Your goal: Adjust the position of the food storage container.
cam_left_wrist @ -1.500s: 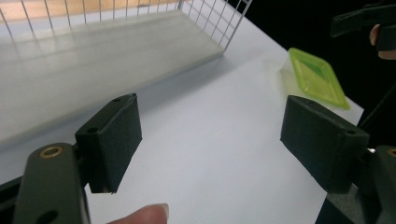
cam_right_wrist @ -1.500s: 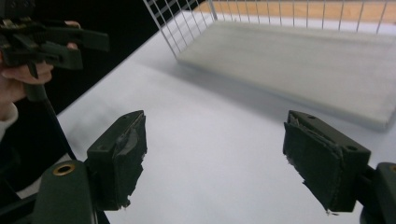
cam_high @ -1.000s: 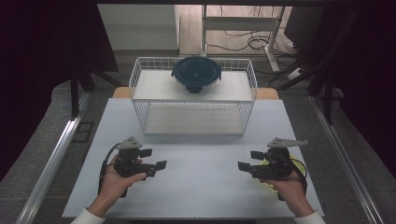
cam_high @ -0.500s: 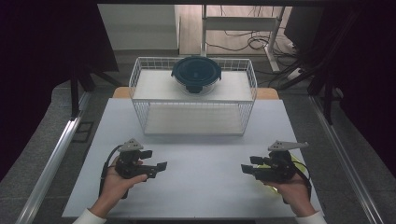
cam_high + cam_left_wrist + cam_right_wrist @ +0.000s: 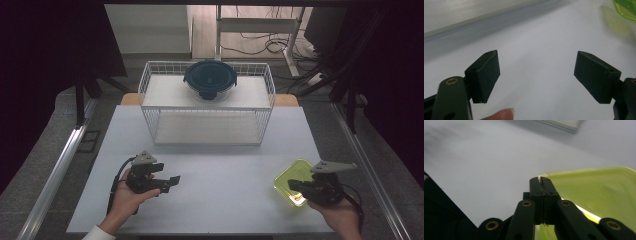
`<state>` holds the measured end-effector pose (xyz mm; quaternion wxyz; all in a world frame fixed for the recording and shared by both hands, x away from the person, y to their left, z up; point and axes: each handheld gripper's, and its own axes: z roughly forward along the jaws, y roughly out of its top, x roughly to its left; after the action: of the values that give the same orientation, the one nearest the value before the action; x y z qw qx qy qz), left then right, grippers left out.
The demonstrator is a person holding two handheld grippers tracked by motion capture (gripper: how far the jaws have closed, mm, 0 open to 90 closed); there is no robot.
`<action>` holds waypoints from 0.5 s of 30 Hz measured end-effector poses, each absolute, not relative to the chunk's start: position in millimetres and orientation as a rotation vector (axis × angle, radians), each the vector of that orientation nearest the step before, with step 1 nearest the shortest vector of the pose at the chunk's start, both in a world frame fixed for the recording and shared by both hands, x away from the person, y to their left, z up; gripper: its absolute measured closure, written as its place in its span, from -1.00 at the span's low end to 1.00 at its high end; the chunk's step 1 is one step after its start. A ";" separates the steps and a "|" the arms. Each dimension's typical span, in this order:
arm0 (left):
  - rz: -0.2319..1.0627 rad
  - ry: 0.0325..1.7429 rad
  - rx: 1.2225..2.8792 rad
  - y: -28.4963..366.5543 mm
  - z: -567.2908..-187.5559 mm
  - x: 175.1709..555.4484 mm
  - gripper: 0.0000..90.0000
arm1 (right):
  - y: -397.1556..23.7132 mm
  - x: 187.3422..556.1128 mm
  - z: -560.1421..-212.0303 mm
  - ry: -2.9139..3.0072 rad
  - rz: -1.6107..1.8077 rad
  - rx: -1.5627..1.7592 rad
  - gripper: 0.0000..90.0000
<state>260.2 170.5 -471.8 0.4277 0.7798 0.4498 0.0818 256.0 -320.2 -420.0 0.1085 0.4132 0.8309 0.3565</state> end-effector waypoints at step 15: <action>0.186 1.126 1.981 163.0 -477.7 266.7 -0.54 | -370.2 232.1 -453.9 2.435 0.661 1.439 0.96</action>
<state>266.7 163.0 -477.7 0.4146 0.7885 0.4483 0.0740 232.1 -370.2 -453.9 0.1183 0.4920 0.8324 0.2260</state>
